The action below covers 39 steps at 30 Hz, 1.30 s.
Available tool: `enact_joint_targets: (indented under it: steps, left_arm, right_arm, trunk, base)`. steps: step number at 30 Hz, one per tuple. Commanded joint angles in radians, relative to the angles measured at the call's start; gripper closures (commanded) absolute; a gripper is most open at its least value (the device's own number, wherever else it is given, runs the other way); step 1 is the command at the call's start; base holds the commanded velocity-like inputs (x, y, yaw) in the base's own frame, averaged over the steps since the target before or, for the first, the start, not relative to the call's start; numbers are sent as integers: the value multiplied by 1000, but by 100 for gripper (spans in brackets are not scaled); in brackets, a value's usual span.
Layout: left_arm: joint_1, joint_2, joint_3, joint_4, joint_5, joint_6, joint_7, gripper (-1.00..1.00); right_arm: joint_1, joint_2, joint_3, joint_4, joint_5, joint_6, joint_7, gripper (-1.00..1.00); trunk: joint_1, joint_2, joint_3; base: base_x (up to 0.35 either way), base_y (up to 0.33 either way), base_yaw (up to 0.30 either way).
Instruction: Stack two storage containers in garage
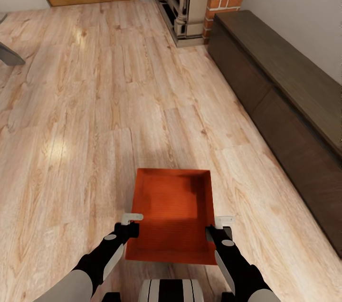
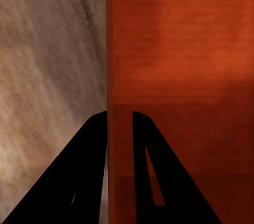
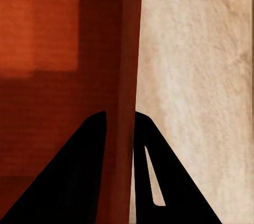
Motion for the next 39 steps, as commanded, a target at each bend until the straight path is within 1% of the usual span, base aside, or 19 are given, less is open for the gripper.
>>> enact_joint_targets:
  steps: [1, 39]
  left_arm:
    - [0, 2, -8, -37, 13, -11, 6, 100]
    - [0, 1, -8, -33, 15, -11, 6, 100]
  right_arm:
    - [0, -4, -2, 21, 4, 10, -10, 100]
    - [0, -3, -2, 21, 4, -1, -10, 100]
  trunk:
    - [0, 0, 1]
    - [0, 0, 6]
  base:
    - [0, 0, -46]
    - [0, 0, -4]
